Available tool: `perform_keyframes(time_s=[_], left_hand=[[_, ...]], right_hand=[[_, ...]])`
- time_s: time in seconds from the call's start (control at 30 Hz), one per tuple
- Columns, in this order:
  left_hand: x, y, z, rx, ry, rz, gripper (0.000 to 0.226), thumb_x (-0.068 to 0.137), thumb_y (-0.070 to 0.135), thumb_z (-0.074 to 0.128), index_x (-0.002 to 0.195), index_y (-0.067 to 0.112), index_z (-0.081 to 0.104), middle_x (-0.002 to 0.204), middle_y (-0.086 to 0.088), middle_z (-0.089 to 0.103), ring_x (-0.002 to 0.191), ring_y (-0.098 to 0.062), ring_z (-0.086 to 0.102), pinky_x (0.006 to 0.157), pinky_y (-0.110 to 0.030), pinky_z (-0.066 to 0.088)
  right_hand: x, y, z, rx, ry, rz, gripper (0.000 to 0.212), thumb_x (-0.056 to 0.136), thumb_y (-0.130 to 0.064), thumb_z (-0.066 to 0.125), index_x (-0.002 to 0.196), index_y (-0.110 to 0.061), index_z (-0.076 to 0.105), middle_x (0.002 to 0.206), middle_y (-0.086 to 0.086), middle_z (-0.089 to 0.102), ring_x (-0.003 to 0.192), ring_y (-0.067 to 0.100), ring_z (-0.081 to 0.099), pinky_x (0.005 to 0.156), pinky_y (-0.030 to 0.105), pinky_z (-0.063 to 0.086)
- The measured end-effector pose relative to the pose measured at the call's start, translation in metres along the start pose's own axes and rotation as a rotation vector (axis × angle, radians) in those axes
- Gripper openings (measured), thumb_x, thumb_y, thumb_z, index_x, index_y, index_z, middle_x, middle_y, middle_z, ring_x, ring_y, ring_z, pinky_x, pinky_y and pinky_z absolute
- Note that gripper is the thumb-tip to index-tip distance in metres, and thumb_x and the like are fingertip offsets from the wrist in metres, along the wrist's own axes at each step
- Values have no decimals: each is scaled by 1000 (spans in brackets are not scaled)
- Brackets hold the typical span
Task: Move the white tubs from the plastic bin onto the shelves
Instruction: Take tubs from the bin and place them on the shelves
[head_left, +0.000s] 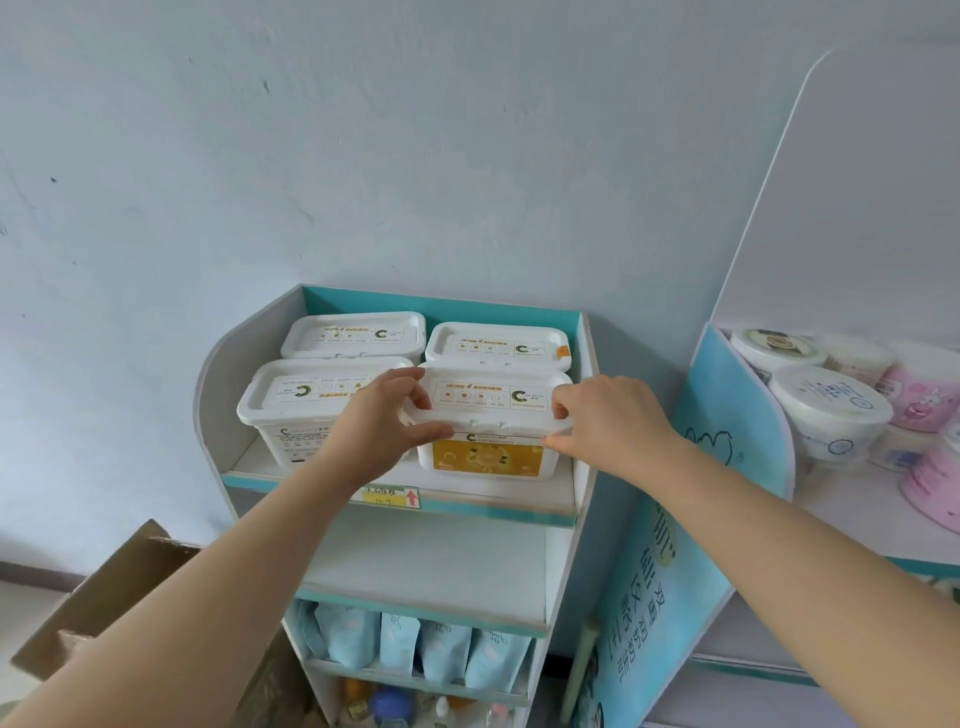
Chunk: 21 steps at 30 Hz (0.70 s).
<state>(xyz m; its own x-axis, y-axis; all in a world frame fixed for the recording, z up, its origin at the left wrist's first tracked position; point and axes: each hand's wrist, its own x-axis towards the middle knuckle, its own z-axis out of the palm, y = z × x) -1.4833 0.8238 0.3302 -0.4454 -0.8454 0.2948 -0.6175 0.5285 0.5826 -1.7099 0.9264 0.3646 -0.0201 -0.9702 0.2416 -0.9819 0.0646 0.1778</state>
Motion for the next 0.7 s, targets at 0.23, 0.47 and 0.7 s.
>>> perform_keyframes(time_s=[0.23, 0.47, 0.7], left_hand=[[-7, 11, -1, 0, 32, 0, 43, 71, 44, 78, 104, 22, 61, 131, 7, 54, 107, -9, 48, 85, -25, 38], [-31, 63, 6, 154, 164, 122, 38, 86, 47, 62, 115, 22, 64, 120, 8, 62, 102, -17, 58, 88, -33, 46], [-79, 138, 65, 183, 151, 326, 30, 88, 35, 63, 110, 15, 68, 112, -1, 67, 100, -25, 62, 89, -36, 45]], right_hand=[[-13, 5, -7, 237, 79, 85, 51, 81, -58, 61, 121, -27, 58, 119, -9, 62, 97, 11, 59, 70, 24, 46], [-54, 17, -17, 308, 184, 99, 48, 89, -48, 55, 128, -20, 57, 127, -4, 61, 115, 17, 53, 92, 33, 44], [-149, 73, -13, 368, 216, 202, 44, 90, -39, 58, 127, -14, 59, 131, -1, 59, 122, 20, 53, 98, 33, 43]])
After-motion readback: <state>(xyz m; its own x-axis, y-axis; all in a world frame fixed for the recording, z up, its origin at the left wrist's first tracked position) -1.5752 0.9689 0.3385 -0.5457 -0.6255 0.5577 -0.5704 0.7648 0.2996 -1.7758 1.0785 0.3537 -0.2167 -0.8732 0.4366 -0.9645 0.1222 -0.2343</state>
